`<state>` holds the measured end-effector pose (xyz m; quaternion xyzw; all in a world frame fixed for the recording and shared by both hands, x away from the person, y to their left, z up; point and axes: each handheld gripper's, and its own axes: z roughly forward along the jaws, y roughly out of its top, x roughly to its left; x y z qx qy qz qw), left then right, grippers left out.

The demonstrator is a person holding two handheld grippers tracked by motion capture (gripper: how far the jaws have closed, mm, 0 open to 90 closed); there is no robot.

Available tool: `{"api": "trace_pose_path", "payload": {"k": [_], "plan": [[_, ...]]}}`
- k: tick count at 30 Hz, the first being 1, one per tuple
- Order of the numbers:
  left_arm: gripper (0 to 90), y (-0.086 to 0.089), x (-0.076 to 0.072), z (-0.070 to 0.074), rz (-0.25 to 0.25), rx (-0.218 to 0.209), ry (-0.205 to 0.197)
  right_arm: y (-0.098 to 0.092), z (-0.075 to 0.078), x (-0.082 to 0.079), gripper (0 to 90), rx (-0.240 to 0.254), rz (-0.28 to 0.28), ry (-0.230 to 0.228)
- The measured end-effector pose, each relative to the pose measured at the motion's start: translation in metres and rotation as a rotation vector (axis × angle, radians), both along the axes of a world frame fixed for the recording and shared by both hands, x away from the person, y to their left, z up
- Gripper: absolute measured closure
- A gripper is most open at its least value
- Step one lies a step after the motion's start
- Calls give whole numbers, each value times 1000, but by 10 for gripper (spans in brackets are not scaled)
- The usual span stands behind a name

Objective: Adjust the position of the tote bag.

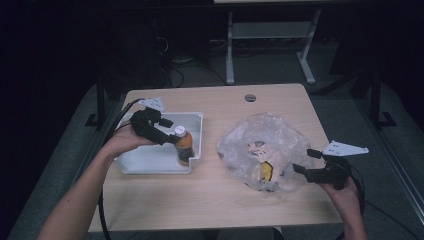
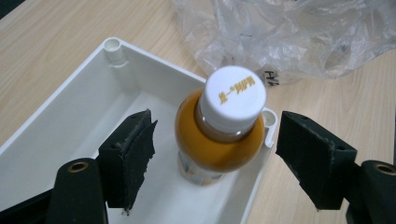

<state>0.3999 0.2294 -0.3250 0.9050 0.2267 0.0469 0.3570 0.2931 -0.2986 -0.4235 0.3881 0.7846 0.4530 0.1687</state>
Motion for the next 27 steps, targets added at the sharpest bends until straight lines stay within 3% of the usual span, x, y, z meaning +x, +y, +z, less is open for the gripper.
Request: {"api": "trace_pose_path", "payload": {"k": [19,27], "plan": [[258,22,-13,-6,39,-25,-3,3,-1,4,184,1,10,-2],[257,30,-19,-13,54,-7,9,2,-1,5,184,2,12,2]]}}
